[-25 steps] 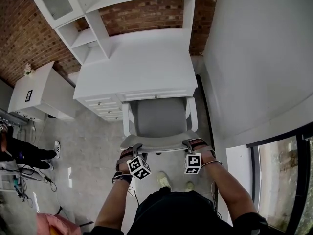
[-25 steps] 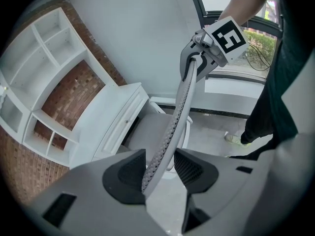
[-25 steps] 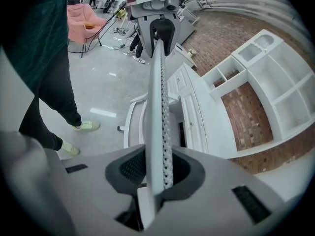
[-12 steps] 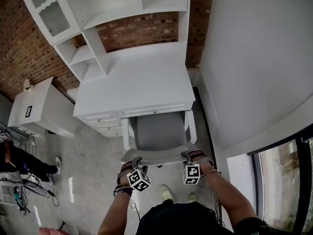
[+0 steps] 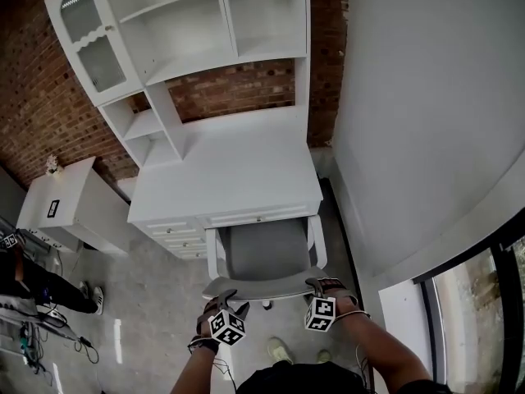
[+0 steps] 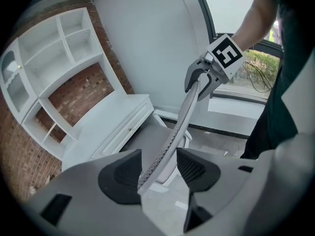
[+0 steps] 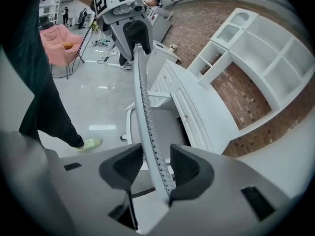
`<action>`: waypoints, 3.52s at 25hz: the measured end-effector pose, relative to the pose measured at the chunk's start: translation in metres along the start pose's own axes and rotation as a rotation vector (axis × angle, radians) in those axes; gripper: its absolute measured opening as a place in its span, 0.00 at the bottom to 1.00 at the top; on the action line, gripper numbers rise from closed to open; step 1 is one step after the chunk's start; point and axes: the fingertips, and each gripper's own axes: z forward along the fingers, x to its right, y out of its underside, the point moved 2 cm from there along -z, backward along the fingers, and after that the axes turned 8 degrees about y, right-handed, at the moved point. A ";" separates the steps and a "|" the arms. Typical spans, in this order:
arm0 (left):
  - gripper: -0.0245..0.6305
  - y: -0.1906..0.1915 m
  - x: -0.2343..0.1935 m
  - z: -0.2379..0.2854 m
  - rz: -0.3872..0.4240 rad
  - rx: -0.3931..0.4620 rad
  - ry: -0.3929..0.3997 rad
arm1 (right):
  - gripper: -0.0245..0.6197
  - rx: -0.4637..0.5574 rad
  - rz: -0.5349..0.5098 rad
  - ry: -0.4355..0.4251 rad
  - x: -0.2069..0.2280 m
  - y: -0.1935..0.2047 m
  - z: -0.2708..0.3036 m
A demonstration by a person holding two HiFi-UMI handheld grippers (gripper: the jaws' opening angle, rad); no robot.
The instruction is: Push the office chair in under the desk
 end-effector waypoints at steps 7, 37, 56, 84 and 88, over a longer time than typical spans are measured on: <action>0.34 -0.039 0.003 -0.025 -0.139 0.126 0.017 | 0.27 0.043 0.167 0.036 0.020 0.003 -0.039; 0.07 -0.166 0.046 -0.111 -0.726 0.685 0.074 | 0.05 0.397 0.874 0.145 0.118 -0.016 -0.184; 0.06 -0.231 0.017 -0.241 -0.643 0.892 -0.175 | 0.05 0.699 0.946 0.319 0.208 -0.044 -0.295; 0.05 -0.238 0.001 -0.274 -0.594 0.969 -0.218 | 0.05 0.770 0.931 0.349 0.231 -0.056 -0.324; 0.05 -0.236 0.000 -0.275 -0.592 0.966 -0.216 | 0.05 0.766 0.931 0.349 0.230 -0.058 -0.322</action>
